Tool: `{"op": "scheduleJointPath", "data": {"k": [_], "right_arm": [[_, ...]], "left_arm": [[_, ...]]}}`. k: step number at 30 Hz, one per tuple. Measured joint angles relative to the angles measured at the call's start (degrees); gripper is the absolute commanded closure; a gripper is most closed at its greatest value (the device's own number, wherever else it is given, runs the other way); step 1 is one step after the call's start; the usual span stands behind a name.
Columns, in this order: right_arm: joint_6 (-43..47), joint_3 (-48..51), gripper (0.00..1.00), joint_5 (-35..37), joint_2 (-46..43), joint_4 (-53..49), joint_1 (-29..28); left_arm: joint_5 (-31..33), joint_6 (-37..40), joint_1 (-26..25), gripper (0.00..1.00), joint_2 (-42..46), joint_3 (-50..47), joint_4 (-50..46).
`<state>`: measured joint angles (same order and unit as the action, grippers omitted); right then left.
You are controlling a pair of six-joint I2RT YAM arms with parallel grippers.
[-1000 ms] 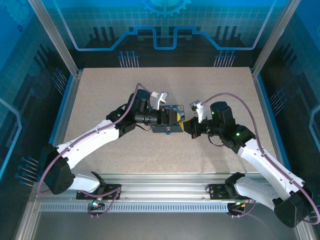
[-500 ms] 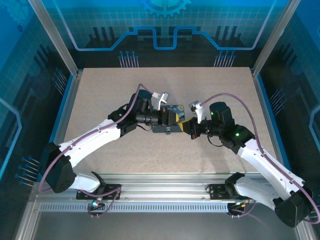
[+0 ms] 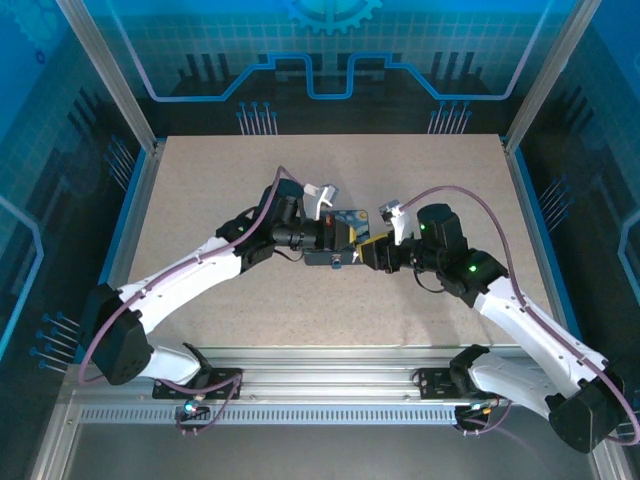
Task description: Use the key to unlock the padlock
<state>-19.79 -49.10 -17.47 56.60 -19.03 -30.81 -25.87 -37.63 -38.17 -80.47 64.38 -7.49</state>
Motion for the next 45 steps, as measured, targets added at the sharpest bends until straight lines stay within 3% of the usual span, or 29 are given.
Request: {"op": "scheduleJointPath", "data": {"k": [6,14,22,31,45], "right_arm": [[-3.15,2.34,0.58,-0.28,0.00,2.19,3.89],[-11.52,3.82,0.53,-7.39,1.29,13.22,9.14],[-21.86,5.31,0.55,-14.51,6.08,29.14,9.11],[-27.26,6.82,0.58,-17.77,7.26,39.95,7.87],[-29.46,7.13,0.65,-19.69,7.28,43.85,6.80]], "left_arm": [[1.73,1.55,3.28,1.00,0.00,0.09,-0.35],[2.47,2.21,5.18,1.00,0.04,0.09,0.02],[1.70,1.73,5.18,1.00,2.12,-0.02,3.41],[-0.85,-0.72,5.18,1.00,6.19,-3.61,12.26],[-2.14,-2.99,5.18,1.00,6.23,-5.18,16.92]]}}
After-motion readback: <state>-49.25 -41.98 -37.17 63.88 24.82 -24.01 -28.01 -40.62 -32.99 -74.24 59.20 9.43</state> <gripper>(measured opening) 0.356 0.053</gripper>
